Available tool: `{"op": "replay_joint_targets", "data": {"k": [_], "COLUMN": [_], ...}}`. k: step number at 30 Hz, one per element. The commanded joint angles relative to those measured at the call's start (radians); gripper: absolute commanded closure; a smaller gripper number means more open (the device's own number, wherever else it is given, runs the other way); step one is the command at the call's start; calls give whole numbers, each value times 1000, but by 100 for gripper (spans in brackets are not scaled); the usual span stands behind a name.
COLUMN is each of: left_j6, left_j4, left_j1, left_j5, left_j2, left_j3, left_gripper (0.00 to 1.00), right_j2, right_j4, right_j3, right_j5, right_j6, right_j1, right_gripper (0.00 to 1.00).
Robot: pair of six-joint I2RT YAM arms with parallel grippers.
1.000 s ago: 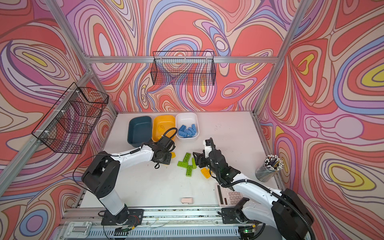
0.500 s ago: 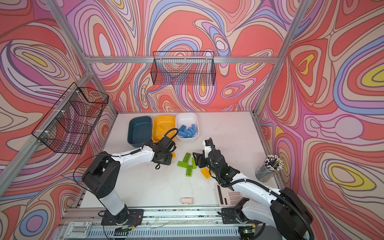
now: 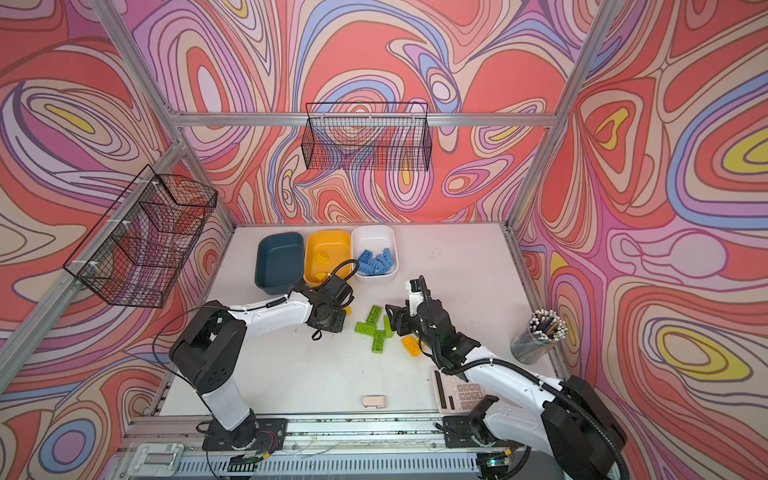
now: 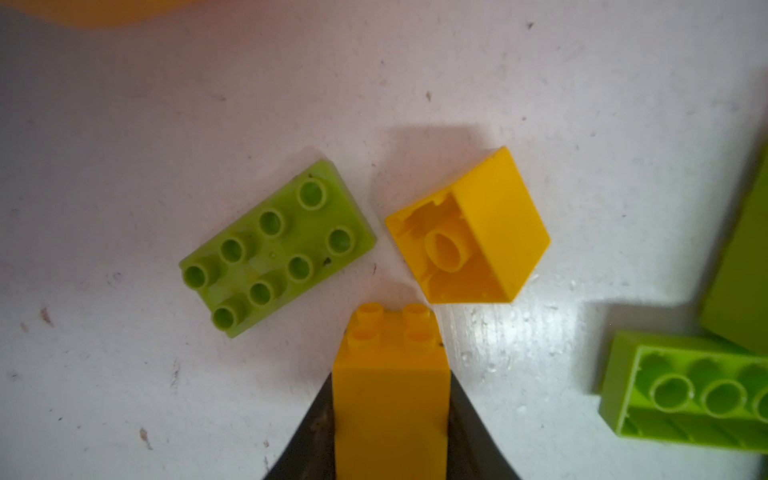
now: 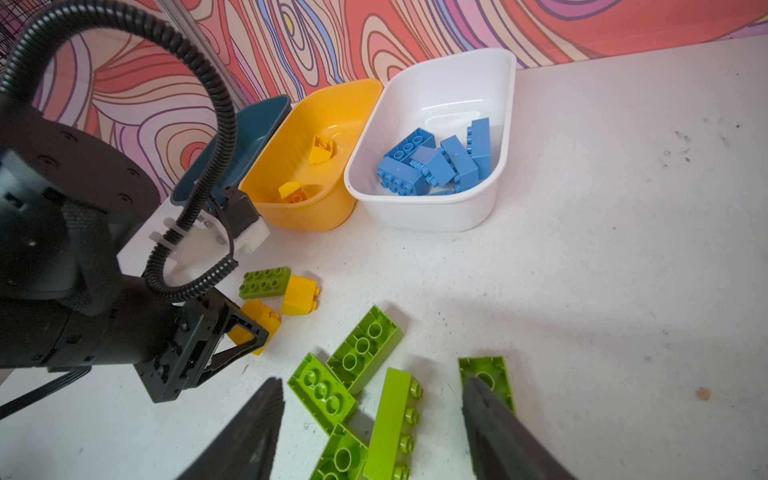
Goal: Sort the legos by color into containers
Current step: 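Lower the left gripper and grasp a yellow 2x2 brick near the yellow tub, then lift the yellow brick into the yellow tub and release it with the left gripper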
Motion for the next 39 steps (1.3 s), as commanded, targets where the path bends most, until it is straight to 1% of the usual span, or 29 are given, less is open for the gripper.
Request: {"op": "replay_joint_targets", "data": {"k": [1,7,11,16,20,25,29,33,36,39], "left_j6": [-3,16,45,101,122,152,169,165,161,166], "left_j4": [-58,-125,-167,-222,-229,-246,-249,-233,-243,-253], "left_j1": [-4,-4,2,63,127,207,244,277,297,304], "left_j5": [-33,-54,-58,-26,11,46,30,49,65,76], "left_j2": [-29,-93,-127,-103,-50,70,159,229,281,313], "left_j3": [44,118,194,323,418,565,654,710,763,810], "left_gripper": [69,69,66,66,66,66,66,66,64,57], "right_j2": [-13,-15,-13,-12,-4,5,22,38,41,44], "right_j4": [9,11,11,14,15,15,18,16,15,11], "right_j3": [-9,-13,-14,-16,-14,-13,-10,-3,-1,1], "right_j5": [1,-2,-2,-5,-5,-1,-1,-3,-2,0], "right_j6": [0,1,3,5,6,3,2,2,0,-1], "right_j1": [-5,-5,-5,-5,-5,-4,-5,-5,-4,-5], "right_gripper": [28,28,28,28,28,28,28,28,28,28]}}
